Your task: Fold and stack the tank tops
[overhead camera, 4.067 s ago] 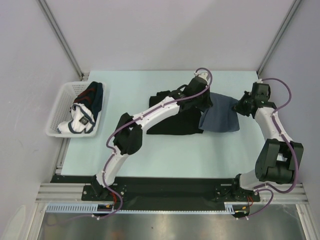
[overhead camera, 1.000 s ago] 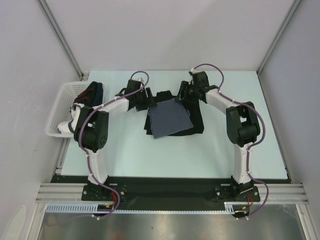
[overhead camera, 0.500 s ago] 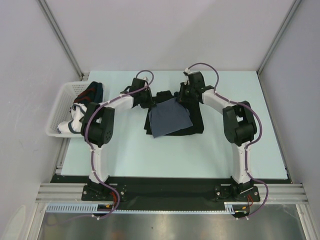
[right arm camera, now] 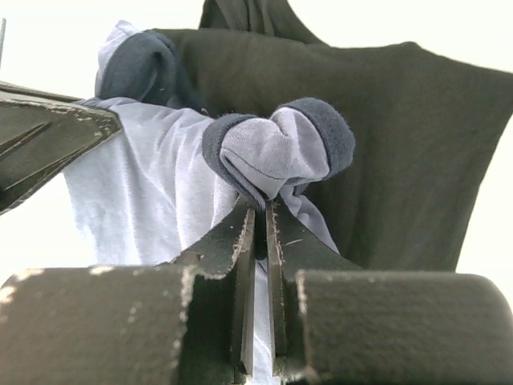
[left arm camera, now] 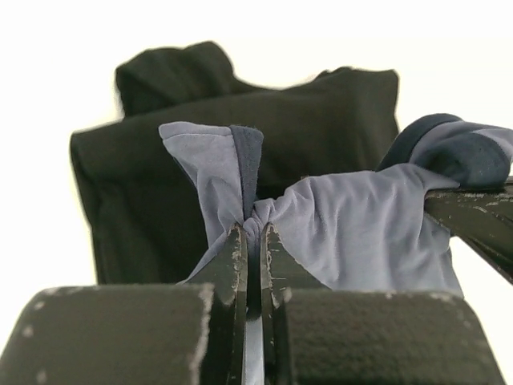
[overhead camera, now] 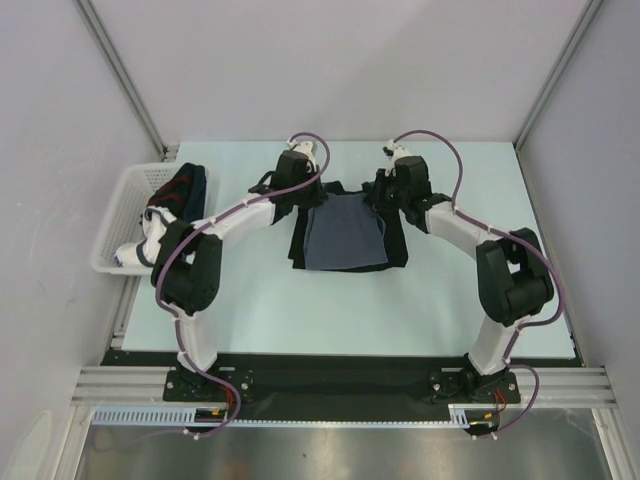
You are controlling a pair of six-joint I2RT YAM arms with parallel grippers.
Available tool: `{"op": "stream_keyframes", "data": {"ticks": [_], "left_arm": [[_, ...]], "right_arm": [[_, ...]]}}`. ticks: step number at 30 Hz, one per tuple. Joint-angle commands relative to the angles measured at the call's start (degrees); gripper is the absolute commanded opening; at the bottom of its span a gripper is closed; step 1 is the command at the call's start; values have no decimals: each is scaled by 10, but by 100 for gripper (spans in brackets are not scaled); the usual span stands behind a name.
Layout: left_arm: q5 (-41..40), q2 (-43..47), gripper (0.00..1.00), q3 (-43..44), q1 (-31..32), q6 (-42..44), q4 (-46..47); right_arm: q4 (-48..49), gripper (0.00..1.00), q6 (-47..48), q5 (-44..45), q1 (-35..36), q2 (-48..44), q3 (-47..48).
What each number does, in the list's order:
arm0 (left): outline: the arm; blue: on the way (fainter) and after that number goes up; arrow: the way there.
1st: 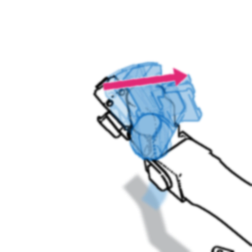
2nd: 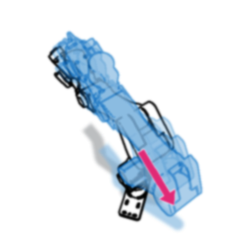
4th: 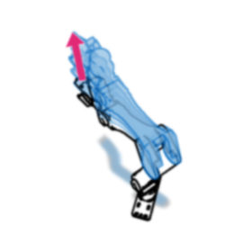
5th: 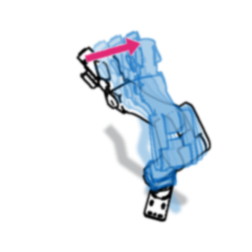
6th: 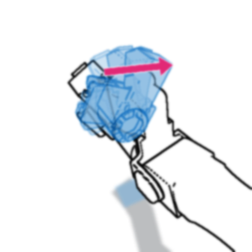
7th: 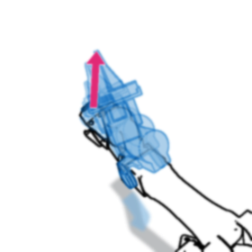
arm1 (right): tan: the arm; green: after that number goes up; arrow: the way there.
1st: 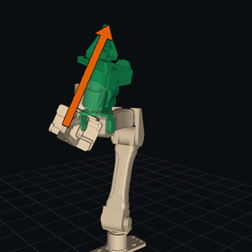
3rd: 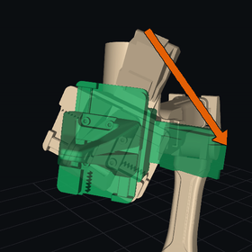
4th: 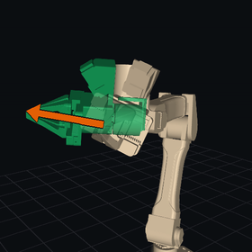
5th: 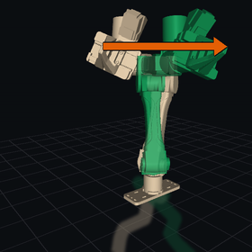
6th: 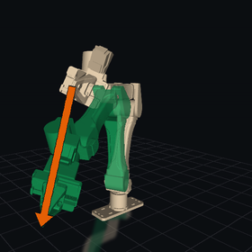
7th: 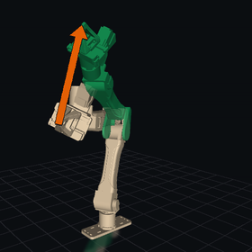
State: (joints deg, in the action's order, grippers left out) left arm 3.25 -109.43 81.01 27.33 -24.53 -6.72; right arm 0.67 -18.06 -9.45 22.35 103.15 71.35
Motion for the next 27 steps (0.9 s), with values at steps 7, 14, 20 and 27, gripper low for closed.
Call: {"op": "stream_keyframes", "data": {"ticks": [7, 14, 20, 27], "left_arm": [[-25, -11, 1, 18, 1, 16, 48], [-31, -73, 56, 69, -6, 41, 27], [-80, 9, 94, 4, -10, 48, 41], [-76, 120, 93, -85, -11, 31, 41]], "right_arm": [[76, 0, -8, -12, -31, 2, -3], [56, 63, -8, -13, -51, 55, 38], [62, 78, -5, -27, -57, -30, -34], [-3, 73, 7, -65, -53, -81, -88]]}}
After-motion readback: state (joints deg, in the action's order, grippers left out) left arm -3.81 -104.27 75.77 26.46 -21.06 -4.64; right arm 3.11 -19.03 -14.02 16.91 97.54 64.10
